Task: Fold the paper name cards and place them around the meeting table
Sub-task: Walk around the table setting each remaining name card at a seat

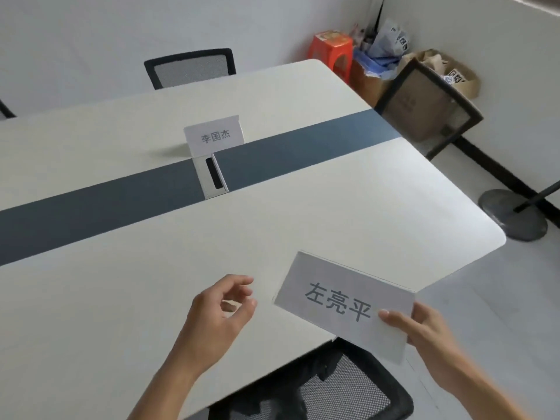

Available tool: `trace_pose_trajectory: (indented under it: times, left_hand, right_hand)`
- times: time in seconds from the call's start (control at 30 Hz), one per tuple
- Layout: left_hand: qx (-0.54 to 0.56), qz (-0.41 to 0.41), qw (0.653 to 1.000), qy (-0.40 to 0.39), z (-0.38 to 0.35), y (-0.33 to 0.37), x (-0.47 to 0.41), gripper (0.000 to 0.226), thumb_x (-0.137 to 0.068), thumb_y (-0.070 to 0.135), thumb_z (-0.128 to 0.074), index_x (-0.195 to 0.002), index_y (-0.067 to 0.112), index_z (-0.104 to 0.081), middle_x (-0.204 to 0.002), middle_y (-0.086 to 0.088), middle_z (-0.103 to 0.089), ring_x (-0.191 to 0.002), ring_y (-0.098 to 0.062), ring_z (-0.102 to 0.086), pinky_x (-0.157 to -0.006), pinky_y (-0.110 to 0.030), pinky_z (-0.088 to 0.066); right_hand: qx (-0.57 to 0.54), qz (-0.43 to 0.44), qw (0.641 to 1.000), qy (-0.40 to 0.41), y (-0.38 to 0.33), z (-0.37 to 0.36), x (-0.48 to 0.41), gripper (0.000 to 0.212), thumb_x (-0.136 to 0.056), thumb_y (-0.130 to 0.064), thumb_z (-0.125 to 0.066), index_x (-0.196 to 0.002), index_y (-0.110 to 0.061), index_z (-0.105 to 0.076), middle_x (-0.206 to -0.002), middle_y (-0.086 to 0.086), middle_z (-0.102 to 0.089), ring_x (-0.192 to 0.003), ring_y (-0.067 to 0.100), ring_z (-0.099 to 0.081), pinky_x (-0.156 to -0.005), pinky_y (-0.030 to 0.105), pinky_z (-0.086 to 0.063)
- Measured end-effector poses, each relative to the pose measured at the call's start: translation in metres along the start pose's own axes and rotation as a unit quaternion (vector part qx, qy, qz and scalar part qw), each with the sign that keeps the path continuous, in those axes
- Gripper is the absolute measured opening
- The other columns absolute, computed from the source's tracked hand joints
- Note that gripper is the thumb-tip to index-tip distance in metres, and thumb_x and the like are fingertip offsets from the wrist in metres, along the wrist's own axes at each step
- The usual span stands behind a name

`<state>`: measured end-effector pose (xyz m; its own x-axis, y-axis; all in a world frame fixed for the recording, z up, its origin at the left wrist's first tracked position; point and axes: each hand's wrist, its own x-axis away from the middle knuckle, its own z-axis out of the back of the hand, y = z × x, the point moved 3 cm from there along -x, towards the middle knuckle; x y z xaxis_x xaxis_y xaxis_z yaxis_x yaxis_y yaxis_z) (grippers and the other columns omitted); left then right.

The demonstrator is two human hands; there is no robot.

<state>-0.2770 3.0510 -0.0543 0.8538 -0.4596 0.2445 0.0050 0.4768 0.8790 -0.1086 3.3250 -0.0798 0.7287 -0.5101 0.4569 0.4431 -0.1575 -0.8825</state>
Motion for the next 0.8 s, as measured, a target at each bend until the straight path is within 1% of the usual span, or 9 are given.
trace_pose_trajectory:
  times: [0.1, 0.13, 0.27, 0.4, 0.47, 0.57, 0.67, 0.73, 0.8]
  left_hand:
    - [-0.049, -0.016, 0.999, -0.009, 0.013, -0.009, -0.029, 0.038, -0.08, 0.028, -0.073, -0.115, 0.034, -0.06, -0.111, 0.019, -0.062, -0.107, 0.002, -0.056, -0.088, -0.021, -0.047]
    - [-0.068, -0.016, 0.997, -0.021, 0.016, -0.014, -0.038, 0.045, -0.079, 0.032, -0.074, -0.121, 0.035, -0.057, -0.117, 0.021, -0.056, -0.11, 0.003, -0.052, -0.092, -0.021, -0.044]
    - [-0.143, 0.01, 0.986, -0.087, 0.025, -0.031, -0.066, 0.072, -0.073, 0.043, -0.077, -0.136, 0.037, -0.043, -0.132, 0.022, -0.044, -0.119, 0.001, -0.041, -0.101, -0.022, -0.034]
    - [-0.204, 0.05, 0.963, -0.169, 0.02, -0.048, -0.087, 0.07, -0.066, 0.042, -0.08, -0.13, 0.036, -0.053, -0.13, 0.021, -0.053, -0.12, -0.005, -0.048, -0.101, -0.03, -0.042]
    - [-0.168, 0.087, 0.957, -0.219, 0.014, -0.058, -0.096, 0.055, -0.065, 0.034, -0.082, -0.117, 0.035, -0.063, -0.117, 0.019, -0.064, -0.106, -0.006, -0.059, -0.089, -0.031, -0.051]
    - [-0.122, 0.091, 0.954, -0.259, 0.003, -0.07, -0.105, 0.033, -0.068, 0.029, -0.08, -0.099, 0.03, -0.069, -0.096, 0.011, -0.071, -0.09, -0.009, -0.066, -0.075, -0.033, -0.053]
    - [-0.121, 0.085, 0.958, -0.244, -0.002, -0.076, -0.118, 0.033, -0.071, 0.029, -0.078, -0.102, 0.033, -0.069, -0.097, 0.012, -0.072, -0.091, -0.008, -0.066, -0.079, -0.031, -0.054]
    - [-0.144, 0.079, 0.961, -0.224, 0.002, -0.08, -0.135, 0.036, -0.072, 0.029, -0.077, -0.106, 0.035, -0.068, -0.099, 0.013, -0.072, -0.093, -0.009, -0.065, -0.084, -0.035, -0.053]
    - [-0.213, 0.054, 0.958, -0.182, 0.01, -0.08, -0.159, 0.042, -0.074, 0.034, -0.076, -0.114, 0.037, -0.066, -0.108, 0.012, -0.072, -0.098, -0.015, -0.064, -0.087, -0.038, -0.051]
  right_hand:
    - [0.05, 0.019, 0.997, -0.058, -0.018, -0.025, -0.028, 0.064, -0.042, -0.045, -0.085, -0.096, -0.012, -0.071, -0.091, 0.003, -0.079, -0.082, 0.019, -0.075, -0.07, 0.031, -0.055]
    - [0.069, 0.026, 0.994, -0.082, -0.023, -0.034, -0.037, 0.068, -0.041, -0.048, -0.085, -0.097, -0.012, -0.072, -0.094, 0.004, -0.079, -0.085, 0.02, -0.075, -0.071, 0.029, -0.056]
    - [0.127, 0.041, 0.973, -0.187, -0.042, -0.07, -0.074, 0.041, -0.065, -0.025, -0.08, -0.102, -0.009, -0.072, -0.101, 0.006, -0.078, -0.096, 0.026, -0.073, -0.081, 0.035, -0.057]
    - [0.178, 0.05, 0.944, -0.273, -0.05, -0.1, -0.103, 0.035, -0.07, -0.018, -0.079, -0.1, -0.003, -0.071, -0.101, 0.013, -0.076, -0.096, 0.029, -0.072, -0.083, 0.045, -0.058]
    - [0.209, 0.066, 0.933, -0.284, -0.048, -0.108, -0.116, 0.036, -0.068, -0.026, -0.081, -0.095, -0.005, -0.072, -0.098, 0.011, -0.076, -0.097, 0.027, -0.071, -0.086, 0.048, -0.056]
    - [0.228, 0.075, 0.925, -0.293, -0.04, -0.111, -0.136, 0.042, -0.067, -0.035, -0.081, -0.093, -0.004, -0.069, -0.097, 0.011, -0.074, -0.098, 0.028, -0.068, -0.088, 0.053, -0.052]
    - [0.242, 0.08, 0.92, -0.298, -0.035, -0.113, -0.155, 0.042, -0.068, -0.042, -0.079, -0.101, -0.017, -0.069, -0.103, 0.002, -0.074, -0.105, 0.02, -0.065, -0.095, 0.05, -0.049]
    - [0.254, 0.074, 0.925, -0.273, -0.03, -0.115, -0.171, 0.055, -0.066, -0.056, -0.074, -0.115, -0.034, -0.062, -0.121, -0.009, -0.067, -0.12, 0.011, -0.056, -0.107, 0.041, -0.041]
    - [0.241, 0.048, 0.945, -0.217, -0.021, -0.112, -0.191, 0.07, -0.069, -0.066, -0.065, -0.132, -0.04, -0.048, -0.14, -0.011, -0.052, -0.132, 0.008, -0.044, -0.11, 0.036, -0.033]
